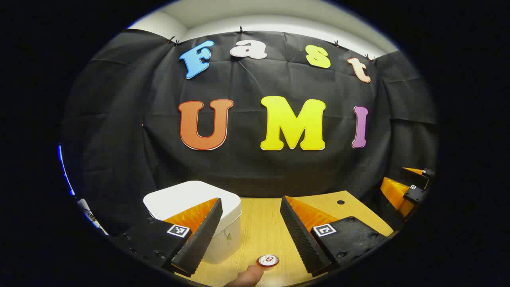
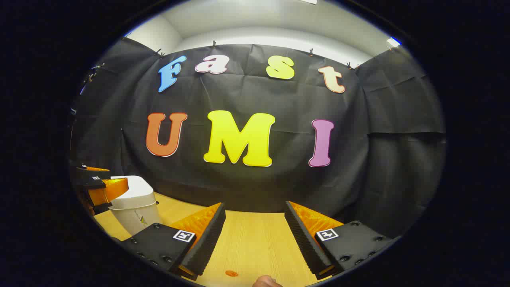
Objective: Press the lid of the desktop garbage bin to open it, pick up the crumpled paper on the desktop and throw it into the bin, then pick up the pop can on the desktop and drop it into the bin, and finally close the garbage bin lid.
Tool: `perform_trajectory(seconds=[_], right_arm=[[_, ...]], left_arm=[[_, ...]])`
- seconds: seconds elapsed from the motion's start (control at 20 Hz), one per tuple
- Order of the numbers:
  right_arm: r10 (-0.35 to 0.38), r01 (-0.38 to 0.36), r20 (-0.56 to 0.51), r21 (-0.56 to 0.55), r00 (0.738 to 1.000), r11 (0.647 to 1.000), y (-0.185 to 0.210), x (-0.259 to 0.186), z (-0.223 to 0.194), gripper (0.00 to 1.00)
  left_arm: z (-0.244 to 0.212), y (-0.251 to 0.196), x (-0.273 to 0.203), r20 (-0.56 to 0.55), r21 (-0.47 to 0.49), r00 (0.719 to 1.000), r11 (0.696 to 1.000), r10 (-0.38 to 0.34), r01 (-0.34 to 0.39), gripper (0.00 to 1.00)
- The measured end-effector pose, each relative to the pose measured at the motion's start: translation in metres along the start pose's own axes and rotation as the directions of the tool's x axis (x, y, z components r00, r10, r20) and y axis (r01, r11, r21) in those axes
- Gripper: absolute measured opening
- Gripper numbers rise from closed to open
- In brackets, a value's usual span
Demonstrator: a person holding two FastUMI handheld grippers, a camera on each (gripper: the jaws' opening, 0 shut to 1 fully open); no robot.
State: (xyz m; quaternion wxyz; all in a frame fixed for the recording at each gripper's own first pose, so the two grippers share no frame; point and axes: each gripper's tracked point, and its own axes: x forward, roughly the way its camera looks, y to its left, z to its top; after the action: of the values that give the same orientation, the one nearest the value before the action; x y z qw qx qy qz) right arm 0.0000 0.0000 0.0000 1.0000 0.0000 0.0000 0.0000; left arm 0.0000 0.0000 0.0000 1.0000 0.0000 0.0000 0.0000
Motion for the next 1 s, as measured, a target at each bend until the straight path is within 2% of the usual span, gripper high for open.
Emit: perform_trajectory(seconds=[0.45,0.7,0.85,1.0], right_arm=[[0.019,-0.018,0.013,-0.029,1.000,0.999,0.005,-0.008,0.005,0.93],[0.028,-0.028,0.004,-0.005,1.000,1.000,0.006,-0.010,0.000,0.94],[0.039,-0.039,0.005,0.033,0.999,0.999,0.008,-0.012,0.002,0.94],[0.042,-0.042,-0.015,0.035,0.999,0.999,0.009,-0.010,-0.005,0.94]], left_arm=[[-0.004,-0.015,-0.005,0.001,-0.005,0.999,0.999,-0.044,0.044,0.96],[-0.004,-0.019,-0.004,0.008,-0.002,0.999,0.999,-0.047,0.047,0.96],[-0.001,-0.016,-0.007,0.034,0.022,0.999,0.999,-0.029,0.029,0.96],[-0.007,-0.021,-0.008,0.032,0.050,0.999,0.998,-0.042,0.040,0.96]])
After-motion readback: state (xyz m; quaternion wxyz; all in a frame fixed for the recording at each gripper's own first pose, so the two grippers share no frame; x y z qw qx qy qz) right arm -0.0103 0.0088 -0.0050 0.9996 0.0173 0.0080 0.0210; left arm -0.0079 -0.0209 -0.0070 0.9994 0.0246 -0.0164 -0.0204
